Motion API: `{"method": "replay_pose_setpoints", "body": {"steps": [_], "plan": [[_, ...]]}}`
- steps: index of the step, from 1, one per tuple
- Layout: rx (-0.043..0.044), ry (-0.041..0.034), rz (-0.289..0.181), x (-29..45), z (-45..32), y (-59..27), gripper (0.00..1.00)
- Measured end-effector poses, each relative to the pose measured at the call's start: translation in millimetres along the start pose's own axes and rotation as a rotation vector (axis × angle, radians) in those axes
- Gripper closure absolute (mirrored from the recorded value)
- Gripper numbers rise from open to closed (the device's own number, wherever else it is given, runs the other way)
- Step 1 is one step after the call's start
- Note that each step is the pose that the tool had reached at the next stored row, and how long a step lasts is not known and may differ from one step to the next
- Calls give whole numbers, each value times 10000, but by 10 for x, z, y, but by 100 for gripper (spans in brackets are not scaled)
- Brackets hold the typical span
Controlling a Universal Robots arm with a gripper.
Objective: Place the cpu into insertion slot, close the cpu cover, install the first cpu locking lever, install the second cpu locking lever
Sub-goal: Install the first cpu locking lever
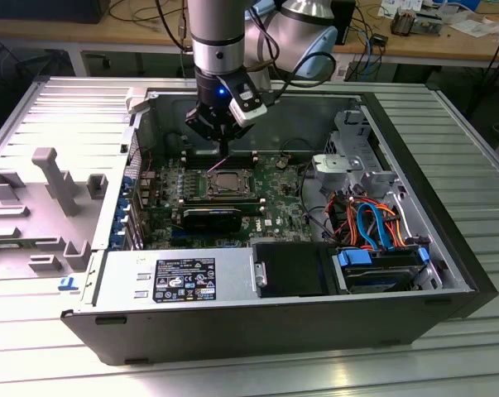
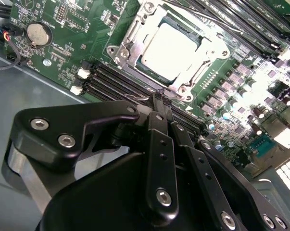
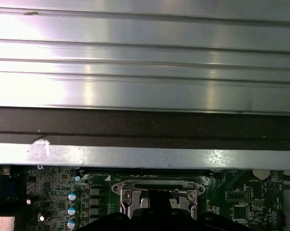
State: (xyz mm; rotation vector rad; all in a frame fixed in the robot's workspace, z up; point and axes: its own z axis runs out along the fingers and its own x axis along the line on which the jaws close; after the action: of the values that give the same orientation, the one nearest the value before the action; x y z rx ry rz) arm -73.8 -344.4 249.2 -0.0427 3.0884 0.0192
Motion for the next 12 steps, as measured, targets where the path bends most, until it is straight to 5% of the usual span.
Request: {"method": "replay_pose_setpoints", "body": {"steps": [12], "plan": [[-8, 4, -179, 22, 38, 6, 89]]}}
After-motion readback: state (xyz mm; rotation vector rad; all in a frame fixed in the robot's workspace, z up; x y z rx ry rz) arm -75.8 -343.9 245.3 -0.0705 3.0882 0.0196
